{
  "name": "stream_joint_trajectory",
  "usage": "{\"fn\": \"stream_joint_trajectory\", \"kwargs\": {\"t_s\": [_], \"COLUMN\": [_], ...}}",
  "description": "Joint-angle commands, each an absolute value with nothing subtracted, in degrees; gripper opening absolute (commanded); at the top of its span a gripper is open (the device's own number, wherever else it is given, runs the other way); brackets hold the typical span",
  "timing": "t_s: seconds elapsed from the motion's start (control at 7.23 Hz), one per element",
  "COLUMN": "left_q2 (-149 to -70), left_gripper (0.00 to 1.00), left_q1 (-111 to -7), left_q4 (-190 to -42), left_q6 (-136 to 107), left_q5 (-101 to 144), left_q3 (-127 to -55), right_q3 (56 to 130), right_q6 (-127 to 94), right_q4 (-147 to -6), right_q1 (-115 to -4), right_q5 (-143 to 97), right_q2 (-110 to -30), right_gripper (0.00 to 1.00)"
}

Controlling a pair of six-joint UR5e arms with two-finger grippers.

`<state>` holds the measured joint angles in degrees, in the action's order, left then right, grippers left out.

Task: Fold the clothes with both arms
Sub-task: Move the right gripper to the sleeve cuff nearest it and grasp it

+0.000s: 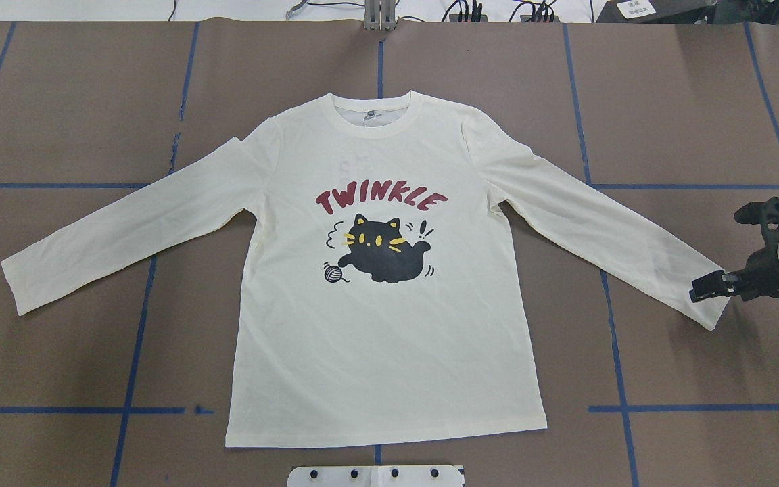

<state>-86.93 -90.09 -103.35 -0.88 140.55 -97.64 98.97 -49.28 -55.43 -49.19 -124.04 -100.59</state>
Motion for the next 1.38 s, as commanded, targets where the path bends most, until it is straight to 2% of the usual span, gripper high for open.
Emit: {"fn": "stream_joint_trajectory", "kwargs": {"t_s": [0.0, 0.14, 0.28, 0.69, 0.97, 1.24], "left_q2": [-86.9, -86.9, -86.9, -86.9, -86.8, -86.8], "left_gripper": [1.0, 1.0, 1.0, 1.0, 1.0, 1.0], "left_q1": [-90.1, -90.1, -90.1, -90.1, -90.1, -90.1], "left_q4": [-103.4, -103.4, -103.4, -103.4, -103.4, -103.4], "left_q6": [-0.9, -0.9, -0.9, -0.9, -0.9, -0.9], "left_q5": [140.6, 140.6, 140.6, 140.6, 140.6, 140.6], "left_q3": [-97.6, -97.6, -97.6, -97.6, -97.5, -97.4], "right_q3": [98.0, 96.9, 96.8, 96.9, 97.4, 99.0], "right_q6": [-49.3, -49.2, -49.2, -49.2, -49.2, -49.2], "right_q4": [-55.6, -55.6, -55.6, -55.7, -55.7, -55.7], "right_q1": [-49.1, -49.0, -49.0, -49.1, -49.2, -49.5], "right_q5": [-123.0, -123.0, -123.1, -123.5, -123.8, -123.8], "right_q2": [-100.4, -99.9, -99.8, -99.9, -99.8, -99.8], "right_gripper": [1.0, 1.0, 0.92, 0.32, 0.11, 0.0]}}
